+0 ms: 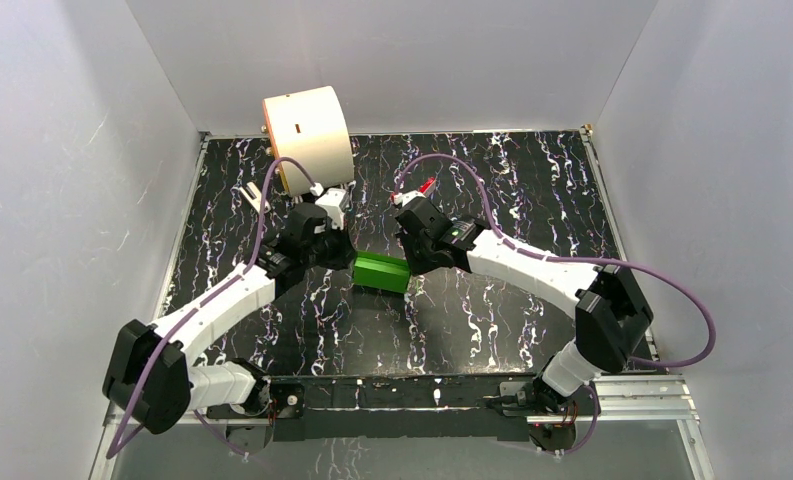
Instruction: Fold the paper box
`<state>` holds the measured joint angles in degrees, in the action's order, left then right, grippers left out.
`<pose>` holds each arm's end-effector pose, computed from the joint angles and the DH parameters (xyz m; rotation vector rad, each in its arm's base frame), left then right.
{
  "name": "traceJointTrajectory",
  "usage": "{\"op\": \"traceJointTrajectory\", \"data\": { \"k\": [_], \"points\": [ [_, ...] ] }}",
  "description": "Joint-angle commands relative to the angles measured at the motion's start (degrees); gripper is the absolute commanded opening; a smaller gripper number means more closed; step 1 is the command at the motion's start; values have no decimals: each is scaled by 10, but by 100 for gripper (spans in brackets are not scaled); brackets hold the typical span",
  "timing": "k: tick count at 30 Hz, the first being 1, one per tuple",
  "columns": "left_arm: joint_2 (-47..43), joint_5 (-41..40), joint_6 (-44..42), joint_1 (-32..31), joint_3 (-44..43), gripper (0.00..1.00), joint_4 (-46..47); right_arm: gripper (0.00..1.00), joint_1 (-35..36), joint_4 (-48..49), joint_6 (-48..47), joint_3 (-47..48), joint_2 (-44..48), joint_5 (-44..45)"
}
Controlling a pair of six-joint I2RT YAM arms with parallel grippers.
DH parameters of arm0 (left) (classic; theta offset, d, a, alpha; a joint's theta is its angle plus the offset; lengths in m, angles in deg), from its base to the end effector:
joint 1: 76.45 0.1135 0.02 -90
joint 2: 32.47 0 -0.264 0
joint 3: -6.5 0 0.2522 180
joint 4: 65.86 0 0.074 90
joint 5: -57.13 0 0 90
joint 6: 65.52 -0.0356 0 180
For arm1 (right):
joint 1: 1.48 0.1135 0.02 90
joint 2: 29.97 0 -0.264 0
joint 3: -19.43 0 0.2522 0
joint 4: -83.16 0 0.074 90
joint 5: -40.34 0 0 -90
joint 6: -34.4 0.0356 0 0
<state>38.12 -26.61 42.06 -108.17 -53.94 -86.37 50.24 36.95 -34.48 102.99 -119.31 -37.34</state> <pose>0.2316 -0.1477 0.2623 0.3334 2.1405 -0.6221 0.2134 0.2582 0.2664 -0.5632 2.4065 0.2905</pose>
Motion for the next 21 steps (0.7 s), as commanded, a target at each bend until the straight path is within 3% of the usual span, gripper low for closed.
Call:
{"op": "traceJointTrajectory", "data": {
  "k": [1, 21],
  "points": [
    [-37, -37, 65, -23, 31, 0, 62, 0, 10, 64, 58, 27, -6, -5],
    [-55, -177, 108, -100, 101, 0, 127, 0, 33, 77, 175, 37, -34, 92]
  ]
}}
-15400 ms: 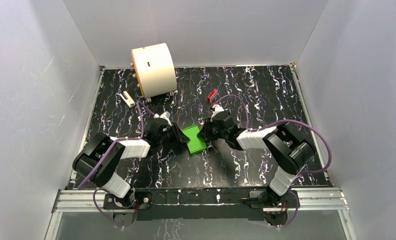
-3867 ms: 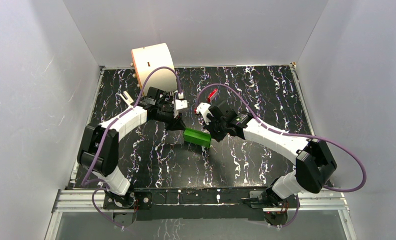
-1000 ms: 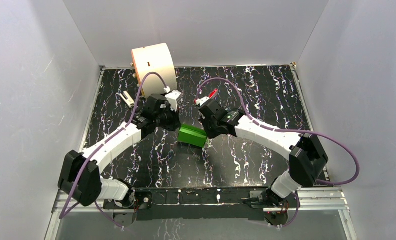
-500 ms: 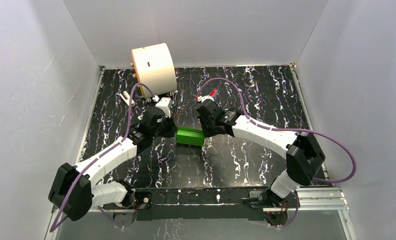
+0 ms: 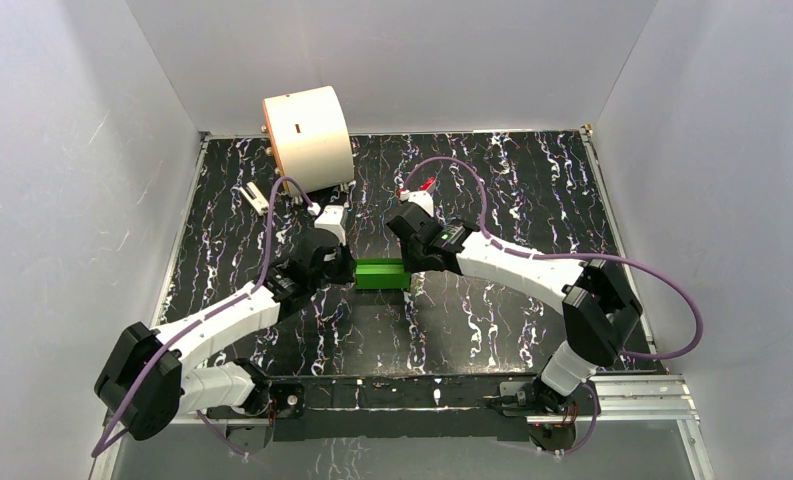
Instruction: Fold the paper box
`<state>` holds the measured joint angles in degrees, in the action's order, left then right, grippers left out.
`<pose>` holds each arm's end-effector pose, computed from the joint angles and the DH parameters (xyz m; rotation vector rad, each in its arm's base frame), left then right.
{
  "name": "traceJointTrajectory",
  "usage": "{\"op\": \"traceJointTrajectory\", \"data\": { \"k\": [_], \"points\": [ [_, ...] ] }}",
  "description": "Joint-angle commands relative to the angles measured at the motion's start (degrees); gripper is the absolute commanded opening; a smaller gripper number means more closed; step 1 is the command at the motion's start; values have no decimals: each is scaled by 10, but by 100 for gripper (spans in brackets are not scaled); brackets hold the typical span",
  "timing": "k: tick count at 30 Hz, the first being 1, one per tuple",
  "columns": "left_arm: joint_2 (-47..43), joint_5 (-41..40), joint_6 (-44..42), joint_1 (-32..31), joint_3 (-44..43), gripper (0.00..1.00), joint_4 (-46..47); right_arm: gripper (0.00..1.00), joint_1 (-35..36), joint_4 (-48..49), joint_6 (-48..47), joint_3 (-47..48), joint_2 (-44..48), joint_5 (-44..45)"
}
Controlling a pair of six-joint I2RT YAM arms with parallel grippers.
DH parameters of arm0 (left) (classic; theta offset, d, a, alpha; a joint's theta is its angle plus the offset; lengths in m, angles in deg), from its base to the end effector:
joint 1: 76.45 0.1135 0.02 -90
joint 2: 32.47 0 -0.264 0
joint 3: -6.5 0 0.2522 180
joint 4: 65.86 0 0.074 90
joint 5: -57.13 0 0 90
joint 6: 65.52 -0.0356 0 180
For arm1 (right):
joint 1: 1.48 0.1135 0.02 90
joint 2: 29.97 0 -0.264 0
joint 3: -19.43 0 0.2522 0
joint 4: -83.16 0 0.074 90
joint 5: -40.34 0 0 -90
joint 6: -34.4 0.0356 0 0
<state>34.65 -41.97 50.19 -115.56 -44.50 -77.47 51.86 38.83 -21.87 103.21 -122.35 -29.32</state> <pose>0.2024 -0.1573 0.2359 0.1440 2.0870 -0.5361 0.2159 0.2694 0.2539 -0.2694 2.4159 0.2448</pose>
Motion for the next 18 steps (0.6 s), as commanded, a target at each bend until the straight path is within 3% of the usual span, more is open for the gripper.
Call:
{"op": "traceJointTrajectory", "data": {
  "k": [1, 18],
  "points": [
    [-23, -37, 31, -32, 8, 0, 40, 0, 18, 59, 54, 35, -3, 16],
    [-14, -97, 67, -66, 8, 0, 42, 0, 31, 55, 84, 31, -3, 46]
  ]
}}
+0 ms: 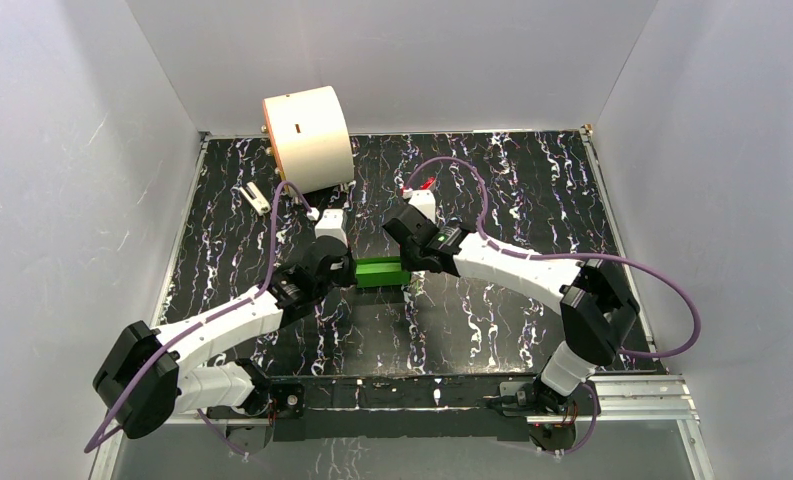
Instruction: Fold the paper box
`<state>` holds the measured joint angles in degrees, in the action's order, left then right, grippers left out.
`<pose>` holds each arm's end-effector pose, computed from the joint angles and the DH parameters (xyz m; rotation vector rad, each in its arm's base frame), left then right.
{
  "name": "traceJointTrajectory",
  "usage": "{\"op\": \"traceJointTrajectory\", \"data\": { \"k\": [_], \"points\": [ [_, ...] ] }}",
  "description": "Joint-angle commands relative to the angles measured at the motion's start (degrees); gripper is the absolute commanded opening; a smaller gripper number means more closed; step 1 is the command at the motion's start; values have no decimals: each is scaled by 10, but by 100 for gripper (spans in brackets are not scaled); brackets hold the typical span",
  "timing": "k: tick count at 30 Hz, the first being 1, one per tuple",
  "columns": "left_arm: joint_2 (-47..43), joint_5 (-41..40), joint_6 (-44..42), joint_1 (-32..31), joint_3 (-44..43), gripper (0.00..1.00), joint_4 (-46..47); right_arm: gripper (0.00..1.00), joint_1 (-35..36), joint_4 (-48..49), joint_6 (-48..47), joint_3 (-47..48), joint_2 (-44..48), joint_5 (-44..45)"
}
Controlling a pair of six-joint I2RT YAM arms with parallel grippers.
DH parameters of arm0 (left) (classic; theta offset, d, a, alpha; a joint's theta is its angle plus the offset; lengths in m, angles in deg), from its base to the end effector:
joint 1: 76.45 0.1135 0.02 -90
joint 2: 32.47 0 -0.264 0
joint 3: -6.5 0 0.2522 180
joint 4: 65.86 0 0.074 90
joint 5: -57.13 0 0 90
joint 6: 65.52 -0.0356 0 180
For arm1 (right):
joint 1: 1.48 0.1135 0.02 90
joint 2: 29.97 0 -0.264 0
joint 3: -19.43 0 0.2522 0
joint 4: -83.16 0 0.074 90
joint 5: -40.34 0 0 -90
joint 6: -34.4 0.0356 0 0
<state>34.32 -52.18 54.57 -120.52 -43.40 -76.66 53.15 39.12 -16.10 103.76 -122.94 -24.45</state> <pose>0.1896 -0.1672 0.2329 0.0401 2.0565 -0.4681 0.2135 0.2745 0.2548 -0.1351 2.3819 0.2258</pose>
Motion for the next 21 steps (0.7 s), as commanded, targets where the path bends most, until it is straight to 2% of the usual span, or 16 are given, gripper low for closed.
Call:
{"op": "traceJointTrajectory", "data": {
  "k": [1, 21],
  "points": [
    [-11, 3, 26, -17, -2, 0, 34, 0, 18, 53, 26, 23, 3, 2],
    [-2, -11, 45, -24, 14, 0, 43, 0, 38, 56, 4, -13, -15, 52]
  ]
}}
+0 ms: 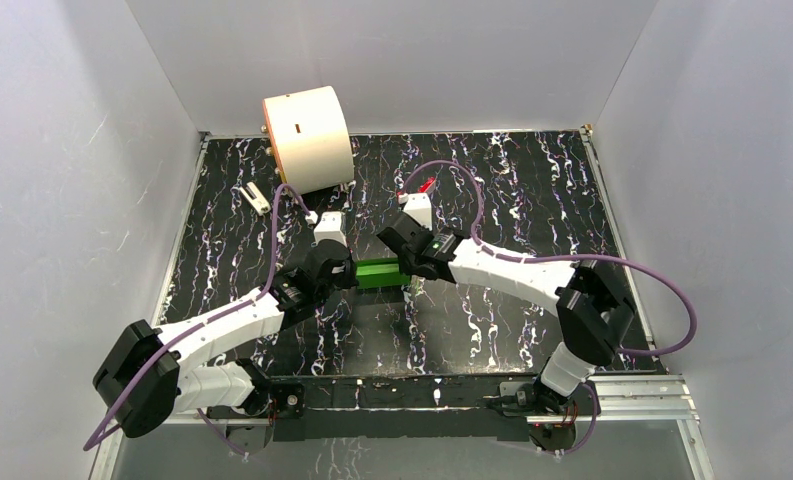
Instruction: Fold the paper box
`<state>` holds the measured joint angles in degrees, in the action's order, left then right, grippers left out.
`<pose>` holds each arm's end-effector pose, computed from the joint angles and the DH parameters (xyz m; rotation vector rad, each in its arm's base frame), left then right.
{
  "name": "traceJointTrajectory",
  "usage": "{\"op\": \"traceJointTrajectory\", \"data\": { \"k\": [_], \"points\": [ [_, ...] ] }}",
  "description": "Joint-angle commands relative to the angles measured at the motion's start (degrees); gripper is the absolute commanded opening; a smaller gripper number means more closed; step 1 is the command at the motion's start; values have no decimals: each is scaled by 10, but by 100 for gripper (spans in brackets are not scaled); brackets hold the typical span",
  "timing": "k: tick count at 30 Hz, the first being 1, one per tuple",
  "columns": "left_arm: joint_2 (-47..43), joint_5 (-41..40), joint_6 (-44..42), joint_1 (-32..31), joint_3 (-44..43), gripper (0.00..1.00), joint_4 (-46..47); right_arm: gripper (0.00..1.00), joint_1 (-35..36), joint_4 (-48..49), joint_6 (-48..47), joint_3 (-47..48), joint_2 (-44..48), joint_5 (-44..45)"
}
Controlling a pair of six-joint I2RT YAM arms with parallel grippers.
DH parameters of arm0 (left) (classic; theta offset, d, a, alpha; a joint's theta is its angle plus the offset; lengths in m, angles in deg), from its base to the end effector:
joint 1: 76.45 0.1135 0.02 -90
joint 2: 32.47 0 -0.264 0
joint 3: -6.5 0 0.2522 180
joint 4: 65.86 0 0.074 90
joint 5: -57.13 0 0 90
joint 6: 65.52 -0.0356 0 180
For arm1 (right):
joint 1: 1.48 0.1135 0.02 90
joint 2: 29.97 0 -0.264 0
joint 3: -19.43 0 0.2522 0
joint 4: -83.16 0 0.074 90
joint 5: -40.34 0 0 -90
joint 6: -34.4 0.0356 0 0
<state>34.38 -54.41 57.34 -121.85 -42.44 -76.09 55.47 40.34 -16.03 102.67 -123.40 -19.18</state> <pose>0.1853 -0.1693 0.2282 -0.0083 2.0576 -0.4714 0.2044 0.2810 0.2488 -0.1419 2.3311 0.1587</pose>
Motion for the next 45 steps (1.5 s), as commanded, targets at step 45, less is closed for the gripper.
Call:
{"op": "traceJointTrajectory", "data": {
  "k": [45],
  "points": [
    [-13, -9, 115, -15, -42, 0, 3, 0, 68, 63, 26, -26, -40, 49]
  ]
}}
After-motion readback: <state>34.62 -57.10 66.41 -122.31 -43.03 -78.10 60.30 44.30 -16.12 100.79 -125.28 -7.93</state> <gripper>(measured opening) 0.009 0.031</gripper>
